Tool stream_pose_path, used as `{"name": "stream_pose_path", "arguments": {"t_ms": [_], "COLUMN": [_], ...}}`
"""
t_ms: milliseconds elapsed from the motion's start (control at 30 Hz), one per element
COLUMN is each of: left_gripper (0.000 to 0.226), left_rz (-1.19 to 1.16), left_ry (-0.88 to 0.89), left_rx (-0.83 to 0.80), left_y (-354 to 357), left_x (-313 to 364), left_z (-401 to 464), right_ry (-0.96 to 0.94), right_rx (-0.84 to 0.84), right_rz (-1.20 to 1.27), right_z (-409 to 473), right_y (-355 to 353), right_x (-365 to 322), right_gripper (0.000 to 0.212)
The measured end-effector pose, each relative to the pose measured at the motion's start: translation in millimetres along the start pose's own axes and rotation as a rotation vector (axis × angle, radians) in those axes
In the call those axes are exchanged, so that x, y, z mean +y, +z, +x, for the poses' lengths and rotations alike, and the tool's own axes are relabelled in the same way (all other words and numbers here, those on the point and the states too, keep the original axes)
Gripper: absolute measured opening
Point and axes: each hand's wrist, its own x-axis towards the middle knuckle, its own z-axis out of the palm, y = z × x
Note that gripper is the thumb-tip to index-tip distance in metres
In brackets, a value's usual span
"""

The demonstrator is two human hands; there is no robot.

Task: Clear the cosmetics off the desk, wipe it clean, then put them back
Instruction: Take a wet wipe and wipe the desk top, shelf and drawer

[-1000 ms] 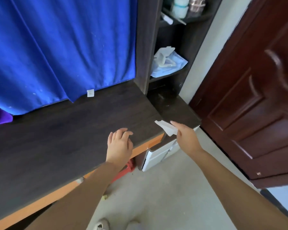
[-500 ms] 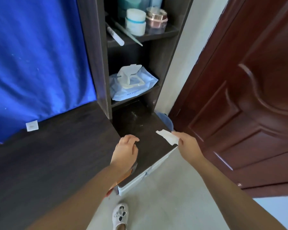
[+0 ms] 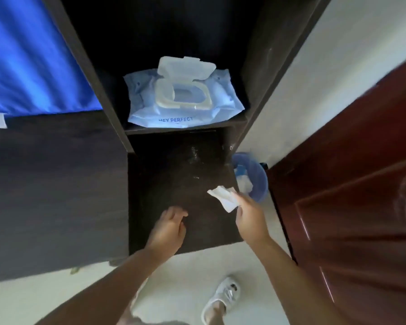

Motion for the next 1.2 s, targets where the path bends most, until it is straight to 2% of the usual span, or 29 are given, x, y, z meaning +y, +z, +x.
{"name": "stream_pose_path", "arguments": {"t_ms": [67,167,233,367,500,533,633,700,767,900,967,1000,1033,1133,1167,1200], "left_gripper": [0.033,0.033,0.03,0.045,0.048,0.048,0.048,0.048,0.049,0.049,0.049,0.048,0.048,0.046,0.046,0.045], "left_rz": [0.032,0.117,0.132,0.206,0.282,0.283,0.279,0.275,0.271,0.275,0.277,0.282,0.286,0.295,0.297,0.296], "left_ry": [-0.147,-0.306,-0.302,-0.291,-0.247,-0.239,-0.236,-0.237,-0.24,-0.242,-0.241,-0.236,-0.229,-0.215,-0.21,-0.206], "left_rx": [0.053,0.154,0.22,0.327,0.389,0.393,0.391,0.395,0.393,0.397,0.405,0.409,0.413,0.423,0.427,0.434], "left_y": [20.8,41.6,50.2,61.5,67.5,69.2,71.1,70.2,70.7,71.4,71.8,71.7,71.3,70.6,71.0,71.3], "left_x": [-9.6,-21.8,-23.3,-34.6,-49.9,-52.1,-53.7,-52.9,-52.8,-54.1,-55.3,-55.7,-55.6,-55.6,-56.1,-56.6], "left_z": [5.8,12.3,15.5,15.3,13.1,13.5,12.2,12.7,12.9,13.1,13.1,13.4,13.7,14.3,14.3,14.4], "right_ry": [-0.168,-0.372,-0.389,-0.355,-0.344,-0.402,-0.745,-0.854,-0.809,-0.371,-0.25,-0.298,-0.423,-0.922,-1.028,-1.075], "right_rx": [-0.076,-0.295,-0.279,-0.196,-0.117,-0.146,-0.326,-0.408,-0.362,-0.184,-0.16,-0.177,-0.21,-0.406,-0.431,-0.388], "right_rz": [-0.068,-0.263,-0.246,-0.232,-0.272,-0.287,-0.339,-0.373,-0.443,-0.462,-0.433,-0.417,-0.393,-0.386,-0.398,-0.414], "right_z": [16.2,8.8,5.0,25.1,20.4,6.8,-41.9,-35.3,-2.5,77.5,80.1,70.0,53.1,3.8,11.5,30.2], "right_y": [21.4,52.9,56.0,68.3,96.8,104.7,114.7,102.9,86.6,71.3,88.0,99.0,109.9,118.5,111.6,104.6], "right_x": [21.9,43.3,49.3,46.1,36.5,35.4,44.7,58.2,70.6,64.4,37.9,25.0,14.6,12.6,18.7,26.7], "right_gripper": [0.042,0.04,0.031,0.038,0.048,0.05,0.054,0.053,0.052,0.057,0.059,0.059,0.059,0.056,0.054,0.052]}}
